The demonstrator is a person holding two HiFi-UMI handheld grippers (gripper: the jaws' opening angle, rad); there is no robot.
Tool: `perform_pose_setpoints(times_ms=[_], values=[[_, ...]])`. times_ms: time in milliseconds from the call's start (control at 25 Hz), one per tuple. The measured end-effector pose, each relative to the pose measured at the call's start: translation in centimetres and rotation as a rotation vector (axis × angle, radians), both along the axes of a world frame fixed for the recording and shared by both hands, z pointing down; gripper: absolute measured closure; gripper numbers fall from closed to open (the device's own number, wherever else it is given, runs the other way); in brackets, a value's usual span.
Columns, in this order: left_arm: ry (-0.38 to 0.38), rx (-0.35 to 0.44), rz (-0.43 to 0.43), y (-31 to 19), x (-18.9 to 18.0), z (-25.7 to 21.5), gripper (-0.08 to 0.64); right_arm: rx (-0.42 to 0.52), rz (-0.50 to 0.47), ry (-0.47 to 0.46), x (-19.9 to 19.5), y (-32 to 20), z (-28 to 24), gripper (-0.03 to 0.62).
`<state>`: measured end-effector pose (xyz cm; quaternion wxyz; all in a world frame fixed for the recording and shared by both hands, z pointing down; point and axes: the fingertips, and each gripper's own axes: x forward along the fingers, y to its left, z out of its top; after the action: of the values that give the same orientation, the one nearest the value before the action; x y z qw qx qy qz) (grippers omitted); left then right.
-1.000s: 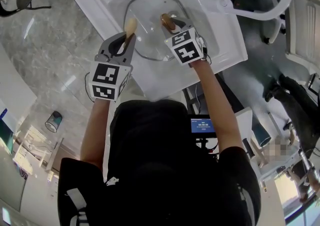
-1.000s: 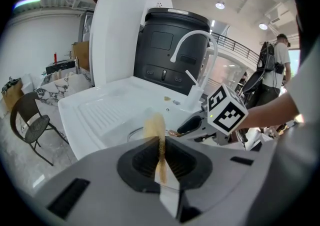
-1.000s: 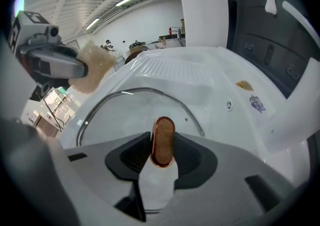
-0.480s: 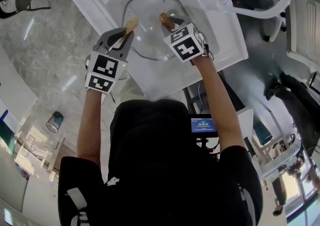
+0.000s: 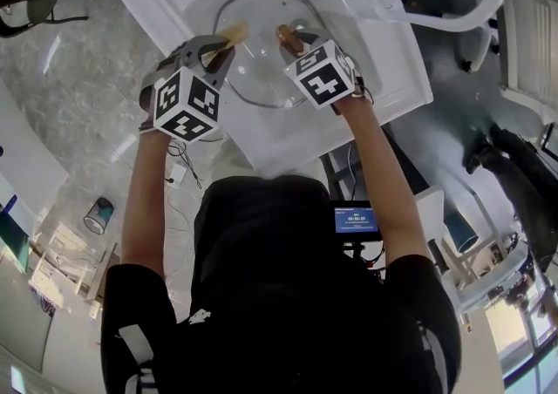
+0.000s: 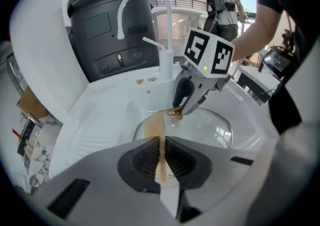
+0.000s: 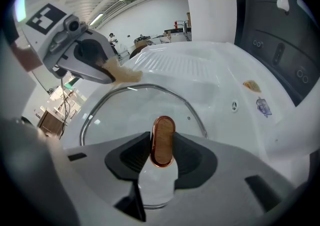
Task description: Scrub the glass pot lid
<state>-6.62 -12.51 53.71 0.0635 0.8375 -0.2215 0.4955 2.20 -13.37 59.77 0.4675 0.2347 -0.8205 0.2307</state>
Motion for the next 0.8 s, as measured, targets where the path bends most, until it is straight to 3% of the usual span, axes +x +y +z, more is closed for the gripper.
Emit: perform_pose_setpoints(times_ms=[320,800], values=[[-0.105,0.004,0.151,-1.4,0.8,1.9,0.541,-0.008,-0.007,-0.005,0.0,0.0,-0.1,0.468],[-0.192,0.013,0.249,-3.1,1.1,4.4,0.541,-0.009,-0.02,-0.006,-0.1,0.0,-0.2,0.469]])
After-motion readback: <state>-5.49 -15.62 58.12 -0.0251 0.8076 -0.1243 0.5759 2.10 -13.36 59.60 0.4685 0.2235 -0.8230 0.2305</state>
